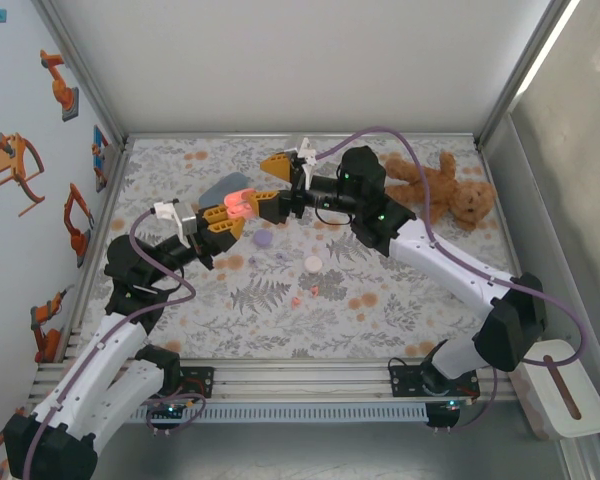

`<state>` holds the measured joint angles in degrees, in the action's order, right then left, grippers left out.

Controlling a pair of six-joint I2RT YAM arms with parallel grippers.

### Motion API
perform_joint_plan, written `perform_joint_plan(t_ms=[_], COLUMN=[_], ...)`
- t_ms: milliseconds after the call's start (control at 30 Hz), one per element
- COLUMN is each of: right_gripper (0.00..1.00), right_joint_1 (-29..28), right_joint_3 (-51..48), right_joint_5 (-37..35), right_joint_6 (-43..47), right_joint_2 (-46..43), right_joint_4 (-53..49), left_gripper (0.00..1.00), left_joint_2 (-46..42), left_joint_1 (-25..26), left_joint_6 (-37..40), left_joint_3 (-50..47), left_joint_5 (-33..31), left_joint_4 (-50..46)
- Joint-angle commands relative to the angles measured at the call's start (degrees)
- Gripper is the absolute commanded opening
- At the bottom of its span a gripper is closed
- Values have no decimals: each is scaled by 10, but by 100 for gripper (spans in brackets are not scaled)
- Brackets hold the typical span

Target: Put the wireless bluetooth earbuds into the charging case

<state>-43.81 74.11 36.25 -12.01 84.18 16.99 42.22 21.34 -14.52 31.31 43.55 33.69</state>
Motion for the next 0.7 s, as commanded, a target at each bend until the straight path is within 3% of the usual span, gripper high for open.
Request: perform_joint_plan(t_ms=[0, 267, 467, 667], right_gripper=[85, 85, 85, 83], right_joint_1=[-1, -1, 17, 43], right_joint_3=[18, 10, -3, -13], right_joint_5=[-9, -35, -152, -191], right_joint_6=[3, -5, -18, -75], right_joint_2=[3, -36, -80, -92], right_joint_4=[7, -9, -142, -262], left_gripper=[0, 0, 0, 0], left_joint_2=[-10, -24, -63, -105], left_joint_1=[2, 2, 2, 2], left_joint_6=[16, 22, 35, 47], left_joint_3=[-3, -5, -16, -12], left_joint_5=[14, 9, -9, -20], left_joint_4=[3, -34, -80, -137])
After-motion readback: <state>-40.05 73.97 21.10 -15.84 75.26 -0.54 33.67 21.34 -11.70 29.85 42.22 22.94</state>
